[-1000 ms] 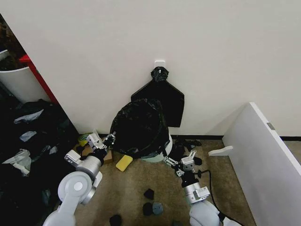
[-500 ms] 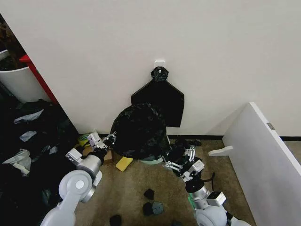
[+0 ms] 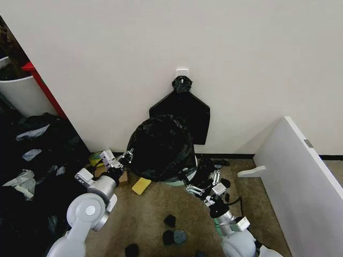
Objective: Place the garbage bag over the trash bin.
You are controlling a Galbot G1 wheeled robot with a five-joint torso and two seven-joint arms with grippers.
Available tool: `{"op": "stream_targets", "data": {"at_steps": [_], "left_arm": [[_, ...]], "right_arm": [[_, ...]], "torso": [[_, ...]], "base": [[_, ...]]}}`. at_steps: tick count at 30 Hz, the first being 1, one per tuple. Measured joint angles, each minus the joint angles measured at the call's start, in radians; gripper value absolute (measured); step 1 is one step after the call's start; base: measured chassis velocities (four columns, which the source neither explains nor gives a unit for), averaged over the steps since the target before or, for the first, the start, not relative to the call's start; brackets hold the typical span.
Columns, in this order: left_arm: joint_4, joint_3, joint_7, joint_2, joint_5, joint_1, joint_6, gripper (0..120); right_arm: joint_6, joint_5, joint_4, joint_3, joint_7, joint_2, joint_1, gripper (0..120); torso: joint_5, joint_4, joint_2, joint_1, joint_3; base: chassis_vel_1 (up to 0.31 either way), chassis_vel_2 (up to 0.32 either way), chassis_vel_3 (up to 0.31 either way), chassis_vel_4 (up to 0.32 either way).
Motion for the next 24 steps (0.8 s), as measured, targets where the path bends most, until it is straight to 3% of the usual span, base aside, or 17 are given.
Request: {"op": "stream_targets", "data": {"at_steps": [5, 10, 18, 22, 24], "left_arm": [[-0.008, -0.001, -0.001, 0.002, 0.000, 0.005, 0.001, 4], [-0.008, -0.002, -0.001, 0.005, 0.001, 0.006, 0.001, 4], [0.005, 0.010, 0.001, 0.001, 0.015, 0.000, 0.001, 4], [0.015, 0.014, 0.006, 0.002, 0.020, -0.005, -0.004, 4], [0.018, 0.015, 0.007, 0.003, 0.021, -0.005, -0.004, 4]], "right_arm": [[0.045, -0.111, -0.093, 0.057, -0.035, 0.007, 0.021, 100], [0.089, -0.029, -0.108, 0.073, -0.136, 0.001, 0.026, 100], [0.092, 0.289, -0.048, 0.080, -0.379, -0.020, 0.010, 100], [0.093, 0.533, -0.041, 0.112, -0.708, -0.038, -0.002, 100], [0.093, 0.573, -0.044, 0.118, -0.769, -0.041, -0.003, 100]], "torso": [[0.0000, 0.0000, 0.000, 0.000, 0.000], [-0.0001, 0.0000, 0.000, 0.000, 0.000], [-0.0001, -0.0001, 0.000, 0.000, 0.000], [-0.0002, -0.0001, 0.000, 0.000, 0.000], [-0.0001, -0.0001, 0.000, 0.000, 0.000]], "base": [[0.000, 0.000, 0.000, 0.000], [0.000, 0.000, 0.000, 0.000], [0.000, 0.000, 0.000, 0.000], [0.000, 0.000, 0.000, 0.000], [0.000, 0.000, 0.000, 0.000]]}}
